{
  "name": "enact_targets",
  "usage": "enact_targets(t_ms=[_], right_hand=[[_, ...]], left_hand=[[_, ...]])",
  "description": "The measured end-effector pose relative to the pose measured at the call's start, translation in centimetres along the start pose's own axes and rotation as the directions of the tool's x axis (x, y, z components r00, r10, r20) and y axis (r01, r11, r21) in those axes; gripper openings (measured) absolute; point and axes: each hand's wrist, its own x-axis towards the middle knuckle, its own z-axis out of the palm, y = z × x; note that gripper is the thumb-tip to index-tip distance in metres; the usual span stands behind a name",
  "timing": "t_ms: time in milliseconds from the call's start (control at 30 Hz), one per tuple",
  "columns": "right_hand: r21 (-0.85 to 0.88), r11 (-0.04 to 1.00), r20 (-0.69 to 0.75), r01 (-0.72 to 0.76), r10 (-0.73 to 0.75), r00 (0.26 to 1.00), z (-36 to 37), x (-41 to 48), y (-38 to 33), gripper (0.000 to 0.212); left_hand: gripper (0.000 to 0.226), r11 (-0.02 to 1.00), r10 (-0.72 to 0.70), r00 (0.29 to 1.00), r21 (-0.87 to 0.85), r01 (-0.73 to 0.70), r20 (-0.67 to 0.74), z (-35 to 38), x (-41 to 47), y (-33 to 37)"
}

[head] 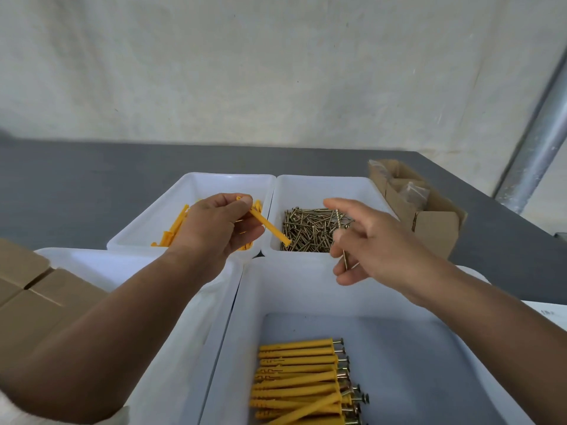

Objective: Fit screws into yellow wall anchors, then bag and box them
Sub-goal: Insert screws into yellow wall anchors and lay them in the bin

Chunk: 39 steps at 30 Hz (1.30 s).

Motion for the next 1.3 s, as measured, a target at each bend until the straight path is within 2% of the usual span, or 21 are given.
enact_targets(t_ms=[67, 133, 200, 367, 767, 1300], right_hand=[[-0.078, 0.997, 0.040, -0.022, 0.026, 0.999, 0.2, -0.2, 0.1, 0.041], [-0.111, 0.993, 0.063, -0.029, 0.036, 0.997, 0.3, -0.4, 0.1, 0.023], [-0.141, 0.990, 0.107, -0.015, 0.030, 0.994, 0.5, -0.6, 0.0, 0.015], [-0.255, 0.967, 0.192, 0.024, 0.026, 0.981, 1.4, -0.9, 0.2, 0.016], [-0.249, 0.968, 0.186, 0.013, 0.034, 0.982, 2.1, -0.6, 0.8, 0.014], [-0.273, 0.961, 0.164, 0.044, 0.002, 0.987, 2.0, -0.7, 0.5, 0.011]], left_hand=[[0.013, 0.999, -0.032, 1.000, -0.013, 0.032, 0.002, 0.0, 0.0, -0.2], [0.014, 0.998, -0.052, 0.999, -0.028, 0.052, 0.001, -0.1, 0.1, -0.2], [0.013, 0.997, -0.067, 0.998, -0.042, 0.067, -0.005, -0.1, 0.1, -0.2], [0.013, 0.996, -0.086, 0.996, -0.036, 0.086, -0.004, -0.1, 0.2, -0.4], [0.012, 0.996, -0.080, 0.996, 0.049, 0.078, 0.042, 0.3, -0.1, -0.6], [0.004, 0.978, -0.062, 0.947, 0.209, -0.006, 0.315, 1.4, -2.0, -0.5]])
